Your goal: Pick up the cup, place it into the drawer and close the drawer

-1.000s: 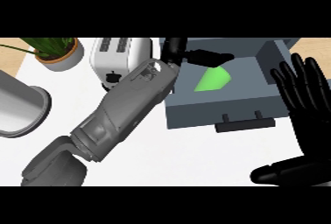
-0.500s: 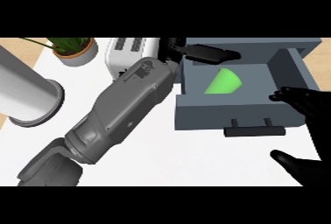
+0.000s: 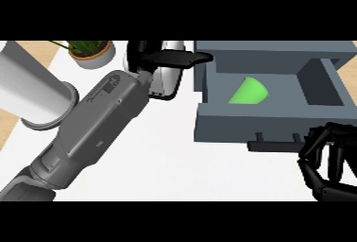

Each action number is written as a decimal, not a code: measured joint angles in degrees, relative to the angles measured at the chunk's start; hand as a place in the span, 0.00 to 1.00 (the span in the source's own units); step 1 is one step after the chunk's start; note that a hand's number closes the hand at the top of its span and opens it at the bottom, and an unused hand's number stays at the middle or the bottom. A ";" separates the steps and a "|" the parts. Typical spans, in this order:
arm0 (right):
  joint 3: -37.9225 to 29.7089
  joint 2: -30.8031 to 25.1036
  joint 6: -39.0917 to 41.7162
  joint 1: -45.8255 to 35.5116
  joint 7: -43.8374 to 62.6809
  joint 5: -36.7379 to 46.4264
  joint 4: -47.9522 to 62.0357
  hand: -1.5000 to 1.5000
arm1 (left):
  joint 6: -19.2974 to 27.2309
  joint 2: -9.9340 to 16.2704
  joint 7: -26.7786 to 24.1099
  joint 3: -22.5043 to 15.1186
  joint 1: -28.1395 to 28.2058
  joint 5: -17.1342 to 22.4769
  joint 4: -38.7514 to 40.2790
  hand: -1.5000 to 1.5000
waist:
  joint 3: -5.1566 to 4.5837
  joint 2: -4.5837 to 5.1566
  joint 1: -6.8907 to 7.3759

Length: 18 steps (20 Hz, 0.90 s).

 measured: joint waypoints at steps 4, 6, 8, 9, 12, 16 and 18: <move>0.47 -1.68 1.58 0.68 -0.98 3.89 1.04 1.00 | 0.10 4.69 1.45 0.18 8.88 0.10 -9.25 0.00 | 0.01 -0.01 0.42; 1.79 -1.28 1.14 0.07 -1.19 6.78 2.38 1.00 | -0.18 7.21 2.57 0.68 13.11 0.34 -14.07 0.00 | 0.02 0.07 0.47; 2.95 -0.70 0.51 0.41 -1.76 9.64 3.55 1.00 | -1.00 10.22 3.75 1.27 17.67 0.78 -18.90 0.00 | 0.01 0.11 0.53; 3.45 -0.41 0.30 0.61 -2.59 11.15 4.39 1.00 | -1.07 11.47 4.30 1.76 19.68 0.82 -21.16 0.00 | 0.02 0.16 0.41; 5.44 -0.30 -0.46 -0.84 -3.86 16.33 6.95 1.00 | -3.30 13.93 3.95 3.17 25.95 1.19 -25.57 0.00 | 0.03 0.32 0.20; 8.42 -3.67 0.12 -1.75 -9.03 25.53 9.56 1.00 | -6.66 16.97 3.44 5.25 31.32 2.22 -28.74 0.00 | 0.03 0.44 0.35; 10.68 -4.90 -0.70 -2.34 -11.36 31.14 11.82 1.00 | -7.75 18.05 3.25 5.82 34.10 2.60 -30.82 0.00 | 0.03 0.46 0.61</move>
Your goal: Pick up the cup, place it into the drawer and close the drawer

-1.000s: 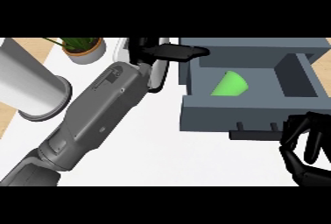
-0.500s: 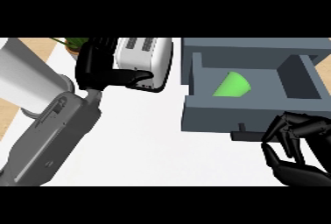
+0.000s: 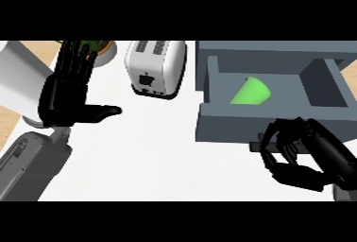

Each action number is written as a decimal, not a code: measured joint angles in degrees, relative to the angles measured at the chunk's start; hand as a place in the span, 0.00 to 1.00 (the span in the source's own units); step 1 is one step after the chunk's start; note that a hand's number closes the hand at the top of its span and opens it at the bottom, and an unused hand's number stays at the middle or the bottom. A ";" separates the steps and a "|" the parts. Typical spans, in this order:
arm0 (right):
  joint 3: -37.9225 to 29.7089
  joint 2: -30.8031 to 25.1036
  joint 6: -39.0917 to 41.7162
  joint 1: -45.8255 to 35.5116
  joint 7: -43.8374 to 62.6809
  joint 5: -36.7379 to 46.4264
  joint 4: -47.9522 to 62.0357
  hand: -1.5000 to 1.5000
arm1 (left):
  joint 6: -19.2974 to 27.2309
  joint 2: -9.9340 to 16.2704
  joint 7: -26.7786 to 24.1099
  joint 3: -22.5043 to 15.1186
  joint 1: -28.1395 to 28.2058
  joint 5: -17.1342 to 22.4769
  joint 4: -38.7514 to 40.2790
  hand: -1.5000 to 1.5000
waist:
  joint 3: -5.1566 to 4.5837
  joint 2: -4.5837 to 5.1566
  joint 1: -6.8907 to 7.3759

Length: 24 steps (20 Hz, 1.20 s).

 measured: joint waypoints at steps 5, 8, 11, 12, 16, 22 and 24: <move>5.37 0.07 -4.31 -1.39 -4.03 11.72 6.90 1.00 | -5.14 3.40 -1.01 3.27 7.16 0.98 -2.92 0.00 | 0.01 0.09 -0.43; 6.76 1.47 -7.38 -4.34 -7.07 16.22 14.54 0.00 | -6.13 3.67 -0.87 4.93 9.84 0.66 -4.66 0.00 | 0.01 0.14 -0.70; 7.26 3.35 -10.31 -7.45 -9.00 19.72 22.61 0.00 | -7.94 3.94 -0.76 6.74 12.20 0.20 -5.40 0.00 | 0.02 0.18 -0.92; 7.46 3.42 -10.65 -8.07 -9.24 20.81 24.25 0.00 | -8.98 4.14 -0.94 7.40 13.34 0.15 -5.70 0.00 | 0.02 0.18 -0.98; 8.19 5.66 -12.91 -12.72 -9.77 25.01 33.51 0.00 | -13.91 3.82 -2.63 9.89 15.84 -0.35 -3.33 0.00 | 0.00 0.23 -1.14; 5.10 7.50 -16.85 -20.95 -15.69 27.34 51.02 0.00 | -17.15 2.76 -2.67 12.67 19.15 -1.80 -4.25 0.00 | 0.01 0.25 -1.00; 3.91 7.99 -18.24 -23.63 -17.80 27.79 55.96 0.00 | -18.67 2.86 -2.43 14.16 20.37 -1.87 -4.60 0.00 | -0.07 0.09 -0.96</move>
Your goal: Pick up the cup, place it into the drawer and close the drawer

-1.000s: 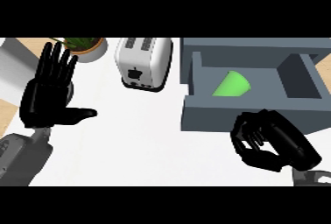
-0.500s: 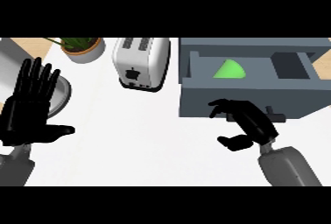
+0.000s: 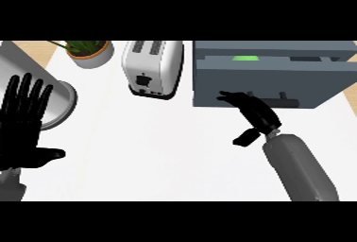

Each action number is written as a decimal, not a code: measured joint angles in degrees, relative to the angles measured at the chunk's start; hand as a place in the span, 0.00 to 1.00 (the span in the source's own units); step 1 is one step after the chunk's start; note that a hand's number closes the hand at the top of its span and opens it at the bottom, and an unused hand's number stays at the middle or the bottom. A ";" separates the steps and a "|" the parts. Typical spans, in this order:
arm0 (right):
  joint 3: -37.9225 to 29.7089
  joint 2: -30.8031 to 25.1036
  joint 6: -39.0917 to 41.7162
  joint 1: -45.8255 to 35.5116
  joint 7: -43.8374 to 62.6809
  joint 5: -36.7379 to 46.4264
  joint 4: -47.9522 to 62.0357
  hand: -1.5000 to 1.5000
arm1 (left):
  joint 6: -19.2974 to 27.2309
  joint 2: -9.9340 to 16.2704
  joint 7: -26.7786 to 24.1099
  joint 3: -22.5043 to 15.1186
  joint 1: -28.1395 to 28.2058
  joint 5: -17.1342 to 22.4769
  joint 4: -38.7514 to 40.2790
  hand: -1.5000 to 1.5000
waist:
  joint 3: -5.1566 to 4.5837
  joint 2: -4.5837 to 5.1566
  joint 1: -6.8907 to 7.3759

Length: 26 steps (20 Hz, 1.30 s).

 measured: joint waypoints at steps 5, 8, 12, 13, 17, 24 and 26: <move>-4.68 -0.11 -0.80 -9.58 -5.19 -1.25 14.32 0.00 | -2.90 -0.16 0.25 1.79 -0.12 -0.31 1.35 0.00 | -0.02 0.17 0.55; -6.77 -1.20 -0.14 -14.35 -9.45 -2.02 20.58 0.00 | -4.87 -0.24 0.51 2.71 -0.21 -0.02 2.41 0.00 | -0.24 -0.29 0.69; -8.23 -2.77 1.02 -18.89 -13.05 -2.05 26.96 0.00 | -5.60 -1.05 0.68 2.49 -1.02 -0.65 3.18 0.00 | -0.43 -0.47 1.22; -8.55 -3.40 1.47 -19.66 -14.46 -2.12 28.20 0.00 | -5.51 -1.46 0.46 2.23 -0.93 -1.06 3.11 0.00 | -0.43 -0.44 1.52; -9.78 -4.92 2.90 -22.30 -17.58 -2.49 32.25 0.00 | -6.16 -2.20 -0.01 2.03 -1.54 -1.68 4.08 0.00 | -0.37 -0.14 2.40; -10.45 -6.12 5.24 -24.31 -20.34 -2.34 36.40 0.00 | -6.08 -2.56 0.51 1.61 -2.76 -2.66 3.99 0.00 | -0.48 -0.19 3.15; -10.59 -6.20 5.25 -24.52 -20.86 -2.26 37.12 0.00 | -6.14 -2.99 0.14 1.39 -2.70 -3.08 4.21 0.00 | -0.58 -0.24 3.24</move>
